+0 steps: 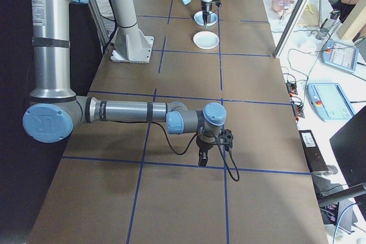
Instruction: Stack plate in center
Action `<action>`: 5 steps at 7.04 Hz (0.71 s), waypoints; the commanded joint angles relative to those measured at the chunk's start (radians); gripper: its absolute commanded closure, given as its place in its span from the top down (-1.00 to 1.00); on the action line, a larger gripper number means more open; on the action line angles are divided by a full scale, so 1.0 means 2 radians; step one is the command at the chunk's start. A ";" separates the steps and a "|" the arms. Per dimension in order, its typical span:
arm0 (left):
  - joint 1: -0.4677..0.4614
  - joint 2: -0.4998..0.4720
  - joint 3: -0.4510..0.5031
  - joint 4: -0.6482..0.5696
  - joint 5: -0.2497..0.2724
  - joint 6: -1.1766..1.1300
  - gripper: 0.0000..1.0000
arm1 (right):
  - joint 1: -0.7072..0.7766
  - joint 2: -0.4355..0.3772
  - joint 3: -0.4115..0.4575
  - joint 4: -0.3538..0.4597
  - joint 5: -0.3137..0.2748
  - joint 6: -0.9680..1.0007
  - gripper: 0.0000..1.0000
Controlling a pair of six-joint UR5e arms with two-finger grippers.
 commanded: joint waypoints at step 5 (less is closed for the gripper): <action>0.008 -0.012 0.025 -0.004 0.011 0.003 -0.13 | 0.000 0.000 0.000 0.000 0.000 0.000 1.00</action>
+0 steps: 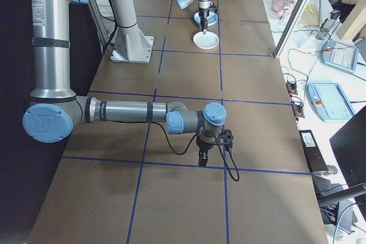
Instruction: Stack plate in center
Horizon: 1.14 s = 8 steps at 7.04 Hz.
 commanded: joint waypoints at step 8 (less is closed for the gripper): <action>-0.129 0.038 -0.037 0.004 -0.105 0.058 -1.00 | 0.000 0.000 0.000 0.000 0.000 0.000 1.00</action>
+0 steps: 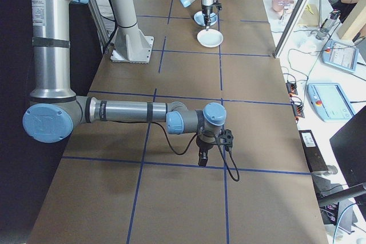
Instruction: Stack plate in center
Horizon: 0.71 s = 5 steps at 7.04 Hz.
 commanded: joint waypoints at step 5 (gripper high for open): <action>-0.055 0.165 -0.070 -0.006 -0.034 0.133 -1.00 | 0.000 0.000 0.000 0.000 0.000 0.000 1.00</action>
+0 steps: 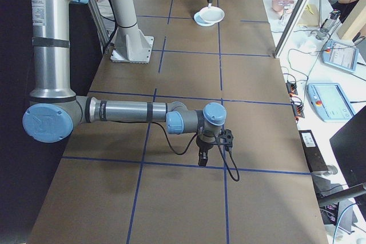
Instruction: Stack plate in center
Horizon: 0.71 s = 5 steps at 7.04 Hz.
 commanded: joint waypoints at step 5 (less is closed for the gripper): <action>-0.004 0.013 0.015 0.002 0.006 0.015 -1.00 | 0.000 0.000 0.000 0.000 0.000 0.000 1.00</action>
